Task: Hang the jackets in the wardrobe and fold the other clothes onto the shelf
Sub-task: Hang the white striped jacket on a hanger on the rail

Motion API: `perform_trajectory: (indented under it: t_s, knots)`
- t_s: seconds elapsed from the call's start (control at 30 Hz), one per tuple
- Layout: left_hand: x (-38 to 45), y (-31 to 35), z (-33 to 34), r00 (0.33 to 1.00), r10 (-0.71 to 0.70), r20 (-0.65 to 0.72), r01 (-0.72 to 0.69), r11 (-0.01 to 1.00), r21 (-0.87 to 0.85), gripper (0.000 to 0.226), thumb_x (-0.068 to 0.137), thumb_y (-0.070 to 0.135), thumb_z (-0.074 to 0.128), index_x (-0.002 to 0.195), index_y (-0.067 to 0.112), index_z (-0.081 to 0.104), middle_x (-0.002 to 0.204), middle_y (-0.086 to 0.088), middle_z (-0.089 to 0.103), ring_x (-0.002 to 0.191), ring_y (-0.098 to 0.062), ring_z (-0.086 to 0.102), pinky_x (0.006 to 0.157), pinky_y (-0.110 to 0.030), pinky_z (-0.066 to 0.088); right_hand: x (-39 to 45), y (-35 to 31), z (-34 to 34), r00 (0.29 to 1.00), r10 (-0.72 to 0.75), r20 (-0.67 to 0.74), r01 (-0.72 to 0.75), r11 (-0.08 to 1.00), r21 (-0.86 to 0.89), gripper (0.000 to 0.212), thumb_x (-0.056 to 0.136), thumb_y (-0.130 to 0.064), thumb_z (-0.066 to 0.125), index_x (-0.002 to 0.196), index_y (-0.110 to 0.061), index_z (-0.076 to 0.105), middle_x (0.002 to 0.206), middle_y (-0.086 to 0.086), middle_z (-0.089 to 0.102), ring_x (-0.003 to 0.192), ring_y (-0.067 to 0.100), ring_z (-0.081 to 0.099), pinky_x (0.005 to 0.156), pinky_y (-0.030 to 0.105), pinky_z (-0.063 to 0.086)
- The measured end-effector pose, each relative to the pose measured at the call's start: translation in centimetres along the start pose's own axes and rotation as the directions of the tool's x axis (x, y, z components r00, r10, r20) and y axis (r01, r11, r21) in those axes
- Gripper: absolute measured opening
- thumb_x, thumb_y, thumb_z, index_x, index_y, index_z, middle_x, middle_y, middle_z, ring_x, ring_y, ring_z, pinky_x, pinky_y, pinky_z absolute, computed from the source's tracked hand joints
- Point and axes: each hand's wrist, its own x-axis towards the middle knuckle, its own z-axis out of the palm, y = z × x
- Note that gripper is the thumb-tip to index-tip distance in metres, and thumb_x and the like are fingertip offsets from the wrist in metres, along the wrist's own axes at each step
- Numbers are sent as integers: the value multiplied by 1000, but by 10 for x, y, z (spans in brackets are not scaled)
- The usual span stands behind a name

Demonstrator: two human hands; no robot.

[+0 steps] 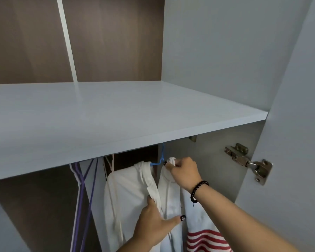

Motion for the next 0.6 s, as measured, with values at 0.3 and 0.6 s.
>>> perform_trajectory:
  t_s: [0.3, 0.6]
  knots:
    - [14, -14, -8, 997, 76, 22, -78, 990, 115, 31, 94, 36, 47, 118, 17, 51, 103, -8, 68, 93, -29, 64, 79, -37, 52, -19, -7, 5, 962, 171, 212, -252, 854, 455, 14, 90, -5, 58, 77, -8, 55, 70, 13, 44, 58, 18, 48, 47, 18, 42]
    - [18, -29, -35, 986, 64, 157, -28, 974, -226, 20, 88, 26, 56, 103, 37, 62, 99, 15, 71, 93, -2, 64, 88, -23, 49, -95, 45, 53, 944, 320, 82, -319, 821, 473, 17, 80, 1, 55, 82, -13, 65, 75, -2, 64, 71, 13, 57, 67, 25, 47]
